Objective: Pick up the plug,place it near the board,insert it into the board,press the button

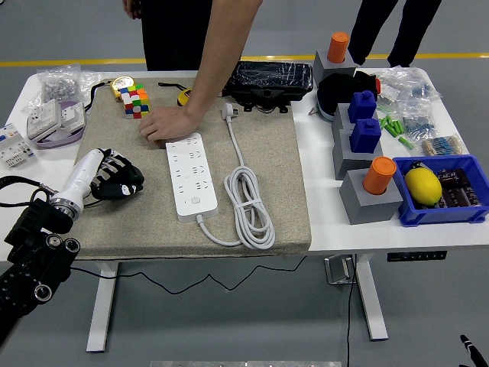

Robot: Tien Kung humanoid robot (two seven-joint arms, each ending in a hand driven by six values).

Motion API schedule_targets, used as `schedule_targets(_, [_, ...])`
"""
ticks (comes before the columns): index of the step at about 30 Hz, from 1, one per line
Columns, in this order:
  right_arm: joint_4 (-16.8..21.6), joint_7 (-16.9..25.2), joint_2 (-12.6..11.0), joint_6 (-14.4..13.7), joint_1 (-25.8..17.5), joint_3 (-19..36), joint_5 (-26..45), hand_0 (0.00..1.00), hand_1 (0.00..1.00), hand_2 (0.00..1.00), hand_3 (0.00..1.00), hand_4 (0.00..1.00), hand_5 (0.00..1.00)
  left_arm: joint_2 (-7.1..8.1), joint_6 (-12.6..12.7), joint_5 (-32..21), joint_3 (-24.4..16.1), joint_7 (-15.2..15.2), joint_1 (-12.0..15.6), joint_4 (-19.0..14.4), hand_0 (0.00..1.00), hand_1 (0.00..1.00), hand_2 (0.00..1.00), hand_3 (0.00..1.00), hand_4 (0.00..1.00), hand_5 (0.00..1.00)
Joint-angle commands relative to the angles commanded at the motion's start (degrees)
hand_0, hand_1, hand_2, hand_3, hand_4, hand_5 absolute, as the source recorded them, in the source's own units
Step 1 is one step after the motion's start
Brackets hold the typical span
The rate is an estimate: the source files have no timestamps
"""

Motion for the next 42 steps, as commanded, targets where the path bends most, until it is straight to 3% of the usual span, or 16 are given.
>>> schedule_targets(7, [0.00,-0.05,-0.08,-0.03,0.02,-0.33,0.26,0.815,0.758,0.734,0.790,0.998,0.998,0.68,0.03,0.46,1.09,0.60,0.26,-3.24,0.222,0.347,0.388,0.539,0.855,0.002])
schedule_targets(15, [0.00,-0.11,-0.17,-0.04,-0.01,-0.67,0.43,0.816,0.758,0.734,0.790,0.998,0.998,2.87,-1.00,3.32,5.18,2.82,0.89,-12.62,0.223,0.343,0.384,0.538,0.857,0.002])
schedule_targets(19, [0.00,-0.14,-0.22,-0.05,-0.03,-0.74,0.51,0.815,0.757,0.734,0.790,0.998,0.998,3.21,-1.06,4.84,6.68,3.68,0.61,-15.94,0.223,0.339,0.381,0.538,0.856,0.002])
schedule_targets(31, [0.00,-0.16,-0.37,-0.05,-0.31,-0.75,0.24,0.814,0.758,0.734,0.790,0.998,0.997,3.18,-1.19,6.48,9.94,4.79,-0.19,-19.84,0.226,0.333,0.373,0.537,0.857,0.002])
schedule_targets(42, [0.00,-0.14,-0.43,-0.13,-0.14,-0.89,0.48,0.814,0.757,0.734,0.791,0.998,0.994,2.57,-1.14,7.01,12.58,5.12,-2.18,-17.95,0.226,0.330,0.368,0.536,0.855,0.002])
